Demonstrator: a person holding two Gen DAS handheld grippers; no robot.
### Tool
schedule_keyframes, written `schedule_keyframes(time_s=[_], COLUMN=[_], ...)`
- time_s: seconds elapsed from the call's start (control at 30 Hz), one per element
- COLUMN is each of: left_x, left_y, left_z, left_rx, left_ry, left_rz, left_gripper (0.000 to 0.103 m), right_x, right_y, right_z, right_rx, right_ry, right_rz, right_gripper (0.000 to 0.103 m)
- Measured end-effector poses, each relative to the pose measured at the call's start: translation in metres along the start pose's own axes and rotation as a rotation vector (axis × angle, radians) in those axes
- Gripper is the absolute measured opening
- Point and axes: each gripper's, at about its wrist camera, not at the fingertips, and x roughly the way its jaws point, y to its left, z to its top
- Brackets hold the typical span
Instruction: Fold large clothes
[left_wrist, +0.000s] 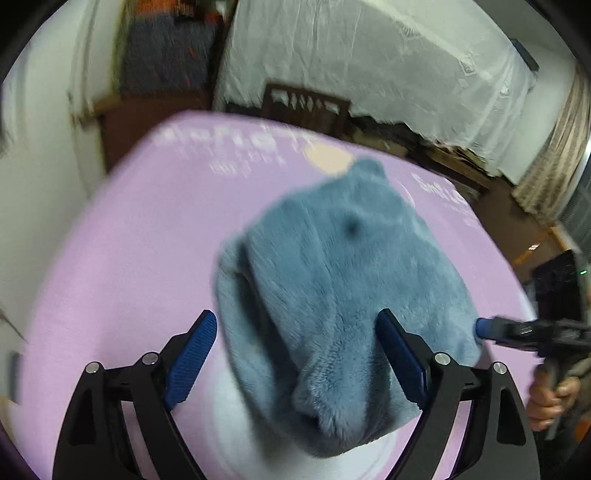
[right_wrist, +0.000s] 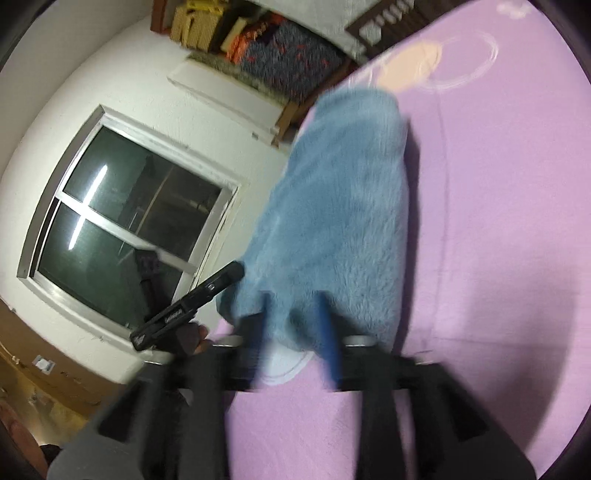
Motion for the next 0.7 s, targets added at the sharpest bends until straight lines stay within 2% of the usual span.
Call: schedule_keyframes(time_s=[0.03,0.07,0.13,0.4,0.47,0.7], left_x=[-0.009,-0.016,-0.024,-0.024,-0.022,-0.009], left_y=[-0.006,-0.01,-0.017,-0.036,-0.033,-0.02], left_z=[0.002,0.003,0.006,0.013,0.015,0.019], left_rx=[0.024,0.039,0.06,0.142,0.142,0.096], left_ry=[-0.036,-0.059,-0.078,-0.094,-0.09,-0.056], left_rz=[0.032,0.048,0.049,0.08,0.076,0.026], left_gripper=[0.088,0.088,0.088,0.097,0.098,0.099], right_x=[-0.008,-0.014,-0.021,-0.017,-0.01,0.013], right_y=[0.003,0.004,0.008,-0.002,-0.002,-0.002], right_z=[0.0,0.001,0.003,0.022,0.027,0.039], right_rx=[-0.007,-0.022,-0.057,0.011,0.014,0.009], right_ry=[-0.032,-0.059,-0.082,-0.067,-0.057,-0.011], right_rz=[-0.038,-0.089,-0.14,-0.124,-0.122,-0.124], right_gripper=[0.071,0.076,0.076,0.084,0.088,0.09])
